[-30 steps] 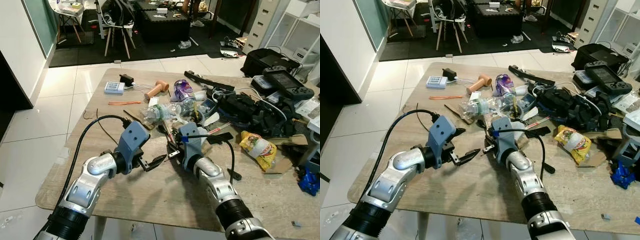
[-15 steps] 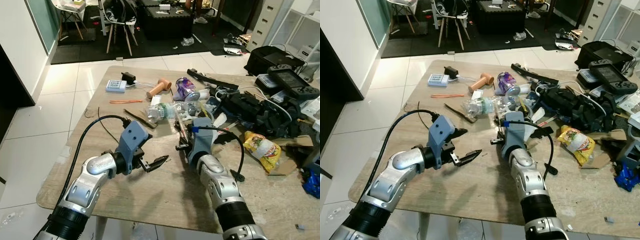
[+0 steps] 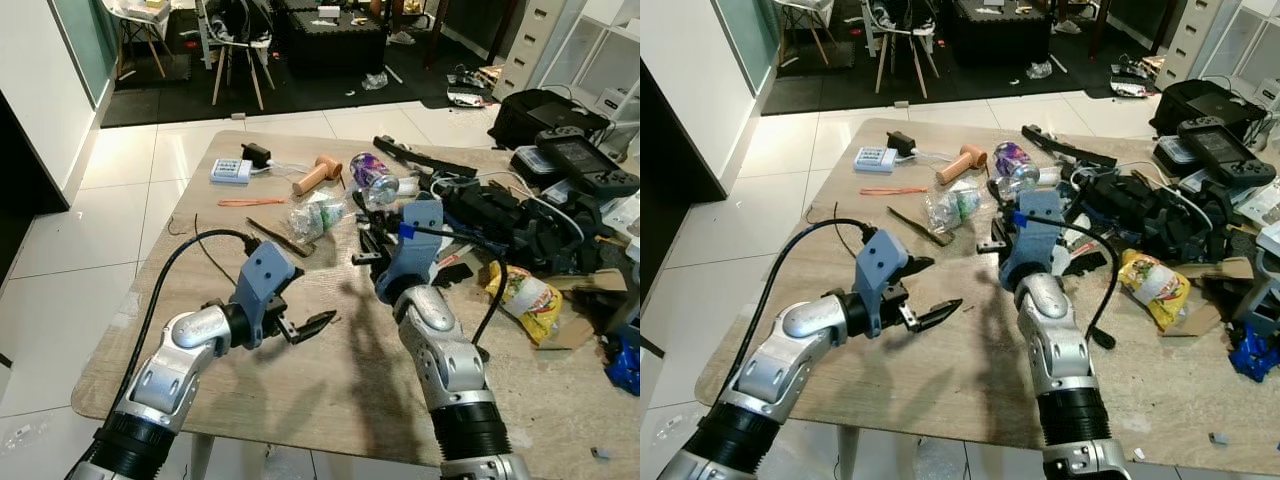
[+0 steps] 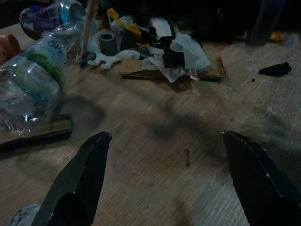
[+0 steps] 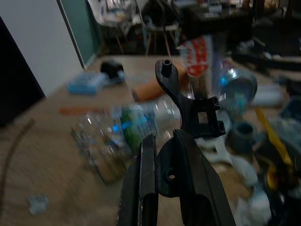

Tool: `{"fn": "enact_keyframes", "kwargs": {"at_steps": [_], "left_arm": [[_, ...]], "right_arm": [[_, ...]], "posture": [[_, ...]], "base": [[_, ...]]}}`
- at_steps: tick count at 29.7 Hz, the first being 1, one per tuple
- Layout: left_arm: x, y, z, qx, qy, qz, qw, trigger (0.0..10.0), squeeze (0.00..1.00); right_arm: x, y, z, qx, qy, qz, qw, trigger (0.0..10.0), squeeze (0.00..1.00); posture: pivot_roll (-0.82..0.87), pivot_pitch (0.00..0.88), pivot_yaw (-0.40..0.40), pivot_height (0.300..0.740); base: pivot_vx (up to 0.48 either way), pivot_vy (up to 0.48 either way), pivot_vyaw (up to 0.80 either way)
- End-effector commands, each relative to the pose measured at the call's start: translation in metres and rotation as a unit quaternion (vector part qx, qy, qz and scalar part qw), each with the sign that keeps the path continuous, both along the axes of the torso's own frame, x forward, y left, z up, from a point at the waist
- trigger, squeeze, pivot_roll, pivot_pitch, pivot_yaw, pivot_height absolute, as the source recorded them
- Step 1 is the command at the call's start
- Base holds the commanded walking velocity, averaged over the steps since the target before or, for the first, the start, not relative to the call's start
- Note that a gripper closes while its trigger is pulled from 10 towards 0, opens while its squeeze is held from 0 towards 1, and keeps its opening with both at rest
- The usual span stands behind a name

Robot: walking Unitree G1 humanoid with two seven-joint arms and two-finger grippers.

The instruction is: Picking trash to rubbish bin

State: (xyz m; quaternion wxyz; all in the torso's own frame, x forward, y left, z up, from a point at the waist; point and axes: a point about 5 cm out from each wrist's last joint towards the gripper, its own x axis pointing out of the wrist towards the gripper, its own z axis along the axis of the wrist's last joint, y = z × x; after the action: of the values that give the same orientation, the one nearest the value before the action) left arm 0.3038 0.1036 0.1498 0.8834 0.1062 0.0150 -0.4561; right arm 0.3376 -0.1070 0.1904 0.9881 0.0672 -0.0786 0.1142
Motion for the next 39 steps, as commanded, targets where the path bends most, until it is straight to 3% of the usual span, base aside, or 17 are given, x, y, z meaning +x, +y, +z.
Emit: {"fn": "enact_keyframes", "kwargs": {"at_steps": [1,7,16,22,25,29,32,33,35,37,38,39], "left_arm": [[0.0,0.004,0.002,0.004,-0.004,-0.002,1.0,10.0,0.0],[0.001,0.004,0.004,-0.001,-0.007,-0.001,1.0,10.0,0.0],[0.002,0.002,0.004,-0.005,-0.009,-0.002,1.0,10.0,0.0],[0.002,0.002,0.005,-0.006,-0.01,-0.001,1.0,10.0,0.0],[0.003,0.003,0.006,-0.007,-0.015,0.006,1.0,10.0,0.0],[0.013,0.01,0.004,0.007,-0.028,0.076,0.997,10.0,0.0],[0.015,0.012,0.004,0.006,-0.034,0.095,0.995,10.0,0.0],[0.018,0.016,0.005,-0.005,-0.045,0.132,0.99,10.0,0.0],[0.024,0.025,0.008,-0.027,-0.051,0.217,0.974,10.0,0.0],[0.024,0.025,0.008,-0.027,-0.051,0.217,0.974,10.0,0.0],[0.025,0.03,0.009,-0.039,-0.057,0.25,0.966,10.0,0.0],[0.025,0.03,0.009,-0.039,-0.057,0.25,0.966,10.0,0.0]], "right_arm": [[-0.001,0.002,0.011,0.008,-0.022,0.006,1.0,0.0,0.0],[-0.004,0.008,0.037,0.03,-0.072,0.021,0.997,0.0,0.0],[-0.009,0.02,0.056,0.026,-0.114,0.056,0.992,0.0,0.0],[-0.016,0.031,0.073,0.018,-0.159,0.093,0.983,0.0,0.0],[-0.022,0.037,0.092,0.019,-0.2,0.116,0.973,0.0,0.0],[-0.018,0.027,0.087,0.001,-0.183,0.084,0.979,0.0,0.0],[-0.016,0.021,0.08,0.0,-0.169,0.07,0.983,0.0,0.0],[-0.013,0.01,0.068,-0.019,-0.142,0.035,0.989,10.0,0.0],[-0.01,-0.013,0.045,-0.068,-0.099,-0.029,0.992,10.0,0.0],[-0.01,-0.013,0.045,-0.068,-0.099,-0.029,0.992,10.0,0.0],[-0.011,-0.025,0.038,-0.082,-0.093,-0.053,0.991,10.0,0.0],[-0.011,-0.025,0.038,-0.082,-0.093,-0.053,0.991,10.0,0.0]], "posture": [[-0.08,0.097,0.01,0.74],[-0.08,0.092,0.008,0.74],[-0.08,0.089,0.005,0.74],[-0.08,0.088,0.003,0.74],[-0.08,0.085,0.003,0.74],[-0.08,0.078,0.002,0.74],[-0.08,0.078,0.002,0.74],[-0.08,0.072,0.0,0.74],[-0.08,0.07,0.0,0.74],[-0.08,0.07,0.0,0.74],[-0.08,0.069,-0.001,0.74],[-0.08,0.069,-0.001,0.74]], "base": [[0.0,0.0,0.0],[0.0,0.0,0.0],[0.0,0.0,0.0],[0.0,0.0,0.0],[0.0,0.0,0.0],[0.0,0.0,0.0],[0.0,0.0,0.0],[0.0,0.0,0.0],[0.0,0.0,0.0],[0.0,0.0,0.0],[0.0,0.0,0.0],[0.0,0.0,0.0]]}}
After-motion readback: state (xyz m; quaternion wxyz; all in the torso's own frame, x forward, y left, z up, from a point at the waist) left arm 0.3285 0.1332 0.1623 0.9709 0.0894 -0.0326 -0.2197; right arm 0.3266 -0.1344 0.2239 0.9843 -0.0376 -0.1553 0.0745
